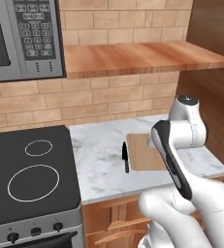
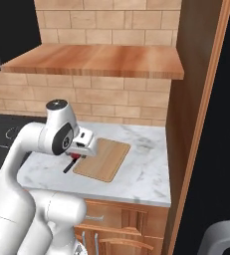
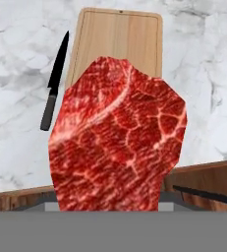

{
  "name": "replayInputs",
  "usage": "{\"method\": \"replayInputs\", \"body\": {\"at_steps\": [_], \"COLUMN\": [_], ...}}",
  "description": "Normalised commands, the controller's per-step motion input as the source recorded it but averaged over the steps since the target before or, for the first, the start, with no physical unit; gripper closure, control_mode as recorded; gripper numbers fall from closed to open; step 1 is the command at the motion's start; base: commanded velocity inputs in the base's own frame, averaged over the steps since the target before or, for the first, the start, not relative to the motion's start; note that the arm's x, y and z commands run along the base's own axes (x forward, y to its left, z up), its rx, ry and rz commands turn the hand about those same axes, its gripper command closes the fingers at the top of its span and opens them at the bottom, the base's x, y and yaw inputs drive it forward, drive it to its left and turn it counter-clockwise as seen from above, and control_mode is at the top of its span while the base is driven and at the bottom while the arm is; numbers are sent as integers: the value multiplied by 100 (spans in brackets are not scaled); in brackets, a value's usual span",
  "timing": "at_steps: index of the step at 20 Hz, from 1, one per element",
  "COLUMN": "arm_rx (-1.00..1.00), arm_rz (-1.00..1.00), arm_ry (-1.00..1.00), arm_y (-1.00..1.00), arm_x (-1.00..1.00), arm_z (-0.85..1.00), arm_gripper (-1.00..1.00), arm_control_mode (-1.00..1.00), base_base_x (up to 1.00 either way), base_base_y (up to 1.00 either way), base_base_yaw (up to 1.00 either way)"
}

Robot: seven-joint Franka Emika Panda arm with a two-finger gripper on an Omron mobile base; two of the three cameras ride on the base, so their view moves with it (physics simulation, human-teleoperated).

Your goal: Retrieve the steak from the fridge and place it on the cutting board.

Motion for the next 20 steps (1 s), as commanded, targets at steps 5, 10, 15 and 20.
{"method": "replayInputs", "body": {"at_steps": [5, 10, 15, 20], "arm_rx": [0, -1, -1, 0], "arm_rz": [0, 0, 0, 0], "arm_ry": [15, 23, 13, 0], "arm_y": [-13, -16, -11, -8], "arm_x": [99, 93, 80, 52], "arm_z": [-29, -32, -42, -53], "arm_gripper": [100, 100, 100, 100], "arm_control_mode": [-100, -100, -100, -100], "base_base_x": [0, 0, 0, 0], "base_base_y": [0, 0, 0, 0], "base_base_yaw": [0, 0, 0, 0]}}
